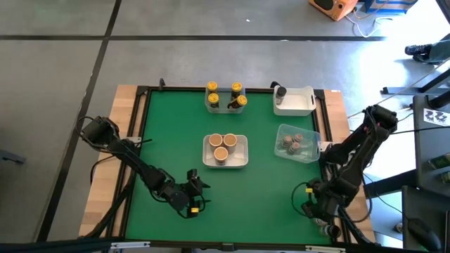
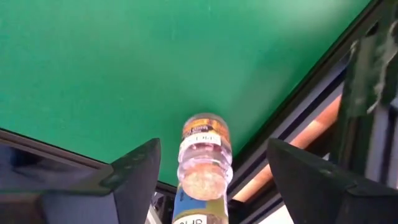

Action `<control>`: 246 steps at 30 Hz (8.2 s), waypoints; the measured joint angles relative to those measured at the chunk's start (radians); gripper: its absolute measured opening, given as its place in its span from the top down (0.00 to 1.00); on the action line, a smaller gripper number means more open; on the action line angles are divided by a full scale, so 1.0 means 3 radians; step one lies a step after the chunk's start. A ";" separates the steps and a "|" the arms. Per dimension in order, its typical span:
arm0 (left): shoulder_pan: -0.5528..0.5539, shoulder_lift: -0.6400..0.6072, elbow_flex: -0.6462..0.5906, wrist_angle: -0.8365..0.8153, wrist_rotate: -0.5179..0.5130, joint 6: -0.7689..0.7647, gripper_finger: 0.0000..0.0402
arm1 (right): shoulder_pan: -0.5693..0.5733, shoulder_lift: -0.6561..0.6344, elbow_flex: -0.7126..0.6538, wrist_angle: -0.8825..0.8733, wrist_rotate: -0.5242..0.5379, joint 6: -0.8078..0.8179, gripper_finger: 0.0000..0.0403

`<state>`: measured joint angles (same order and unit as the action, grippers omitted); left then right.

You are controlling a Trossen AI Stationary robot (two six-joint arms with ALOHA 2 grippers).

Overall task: Sort spices by type
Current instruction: Put the brown seasoning bottle into the bottom transparent bin, then put the black seasoning bottle into the top white bin

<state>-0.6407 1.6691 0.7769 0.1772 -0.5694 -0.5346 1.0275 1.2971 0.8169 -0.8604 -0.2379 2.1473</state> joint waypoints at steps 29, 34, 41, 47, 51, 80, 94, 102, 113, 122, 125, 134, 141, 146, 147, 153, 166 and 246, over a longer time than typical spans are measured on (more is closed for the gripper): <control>0.0000 0.0000 0.0000 -0.0001 -0.0001 -0.0027 0.38 | -0.0051 0.0450 -0.0002 0.0375 -0.0523 0.0036 0.28; 0.0000 0.0000 0.0000 -0.0001 -0.0010 -0.0027 0.38 | -0.0202 0.0460 -0.0005 0.0407 -0.0696 -0.0117 0.28; 0.0000 0.0000 0.0000 -0.0002 -0.0014 -0.0025 0.38 | -0.0236 0.0457 -0.0005 0.0397 -0.0997 -0.0007 0.28; 0.0000 0.0000 0.0000 -0.0002 -0.0015 -0.0020 0.38 | -0.0238 0.0499 -0.0004 0.0482 -0.1075 0.0069 0.28; 0.0000 0.0000 0.0000 -0.0005 -0.0017 -0.0019 0.38 | -0.0245 0.0636 0.0000 0.0603 -0.1090 0.0040 0.28; 0.0000 0.0000 0.0000 -0.0013 -0.0017 -0.0017 0.38 | -0.0275 0.0885 0.0050 0.0655 -0.1127 -0.0435 0.55; 0.0000 0.0000 0.0000 -0.0014 -0.0017 -0.0019 0.38 | -0.0905 0.0885 0.0774 -0.1061 -0.0289 -0.1824 0.54; 0.0000 0.0000 0.0000 -0.0015 -0.0017 -0.0025 0.38 | -0.1429 0.0835 0.1077 -0.1823 0.0213 -0.2628 0.55; -0.0001 0.0000 0.0001 -0.0048 -0.0016 -0.0025 0.38 | -0.2217 0.0509 0.1077 -0.2319 0.0651 -0.3362 0.54; 0.0000 0.0000 0.0001 -0.0062 -0.0015 -0.0027 0.38 | -0.2904 0.0368 0.0974 -0.2366 0.0910 -0.3944 0.54; -0.0001 0.0000 0.0001 -0.0067 -0.0015 -0.0027 0.38 | -0.3084 0.0367 0.0881 -0.2341 0.0910 -0.4122 0.54; -0.0001 0.0000 0.0001 -0.0157 -0.0015 -0.0065 0.38 | -0.3462 0.0333 0.0513 -0.2143 0.0851 -0.4448 0.54; -0.0001 0.0000 0.0001 -0.0177 -0.0015 -0.0066 0.38 | -0.3653 0.0328 0.0249 -0.1924 0.0816 -0.4607 0.54; -0.0001 0.0000 0.0001 -0.0181 -0.0015 -0.0066 0.38 | -0.3745 0.0328 0.0082 -0.1798 0.0743 -0.4659 0.54; -0.0001 0.0000 0.0001 -0.0182 -0.0015 -0.0066 0.38 | -0.3762 0.0328 0.0054 -0.1755 0.0737 -0.4668 0.54; -0.0001 0.0000 0.0001 -0.0187 -0.0015 -0.0064 0.38 | -0.3807 0.0330 -0.0078 -0.1460 0.0693 -0.4741 0.54; 0.0000 0.0000 0.0001 -0.0189 -0.0015 -0.0065 0.38 | -0.3798 0.0330 -0.0193 -0.1307 0.0675 -0.4749 0.44; 0.0006 0.0000 0.0000 0.0120 -0.0015 0.0088 0.38 | 0.0385 0.1427 0.2185 -0.1291 -0.0170 -0.2094 0.26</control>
<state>-0.6388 1.6691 0.7769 0.2133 -0.5739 -0.5083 1.1429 1.7252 1.4723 -1.2476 -0.2890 1.5191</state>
